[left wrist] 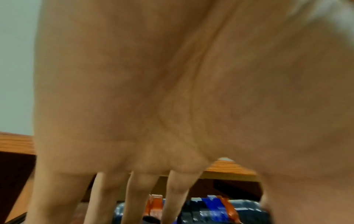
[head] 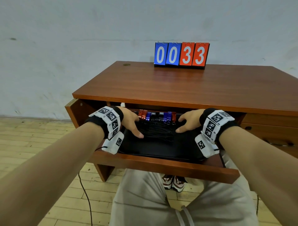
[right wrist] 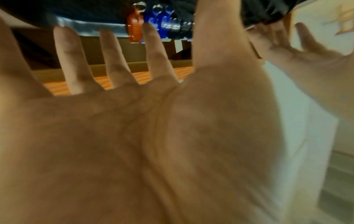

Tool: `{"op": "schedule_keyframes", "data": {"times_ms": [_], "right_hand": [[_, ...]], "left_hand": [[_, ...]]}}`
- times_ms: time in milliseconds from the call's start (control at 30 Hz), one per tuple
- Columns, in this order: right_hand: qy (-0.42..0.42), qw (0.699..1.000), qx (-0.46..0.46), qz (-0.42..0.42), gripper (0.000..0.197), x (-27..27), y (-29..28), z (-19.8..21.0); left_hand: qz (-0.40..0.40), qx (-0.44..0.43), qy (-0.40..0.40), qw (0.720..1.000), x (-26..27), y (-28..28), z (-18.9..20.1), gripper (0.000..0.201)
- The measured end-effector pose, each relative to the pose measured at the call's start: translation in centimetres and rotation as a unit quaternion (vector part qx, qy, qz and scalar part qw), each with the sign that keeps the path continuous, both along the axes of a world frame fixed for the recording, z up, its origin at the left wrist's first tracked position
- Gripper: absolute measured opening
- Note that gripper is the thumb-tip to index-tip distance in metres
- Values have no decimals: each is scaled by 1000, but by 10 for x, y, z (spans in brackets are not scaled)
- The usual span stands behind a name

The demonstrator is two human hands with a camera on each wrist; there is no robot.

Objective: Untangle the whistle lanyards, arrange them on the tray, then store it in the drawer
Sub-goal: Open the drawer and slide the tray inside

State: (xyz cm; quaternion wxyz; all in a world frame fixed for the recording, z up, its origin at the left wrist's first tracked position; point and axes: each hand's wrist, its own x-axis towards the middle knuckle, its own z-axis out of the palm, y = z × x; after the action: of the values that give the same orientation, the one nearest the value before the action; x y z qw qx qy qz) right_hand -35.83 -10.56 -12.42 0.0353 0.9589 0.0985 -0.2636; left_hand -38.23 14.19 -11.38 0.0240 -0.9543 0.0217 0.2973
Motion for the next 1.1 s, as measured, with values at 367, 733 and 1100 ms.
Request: {"op": "schedule_keyframes", "data": {"times_ms": [367,733,1100], "right_hand": [[76,985,-75,133,108,-44,72,-9],[48,977,-126,167,124,-55,76,-20],[-11,981,-132,144,133,-31,66,-37]], "left_hand": [[-103,96,114,983,-31,-51,-21,125],[-124,135,63,981,-28,-48,-31,137],[-112,144,31,983,-5,-44,-38,145]]}}
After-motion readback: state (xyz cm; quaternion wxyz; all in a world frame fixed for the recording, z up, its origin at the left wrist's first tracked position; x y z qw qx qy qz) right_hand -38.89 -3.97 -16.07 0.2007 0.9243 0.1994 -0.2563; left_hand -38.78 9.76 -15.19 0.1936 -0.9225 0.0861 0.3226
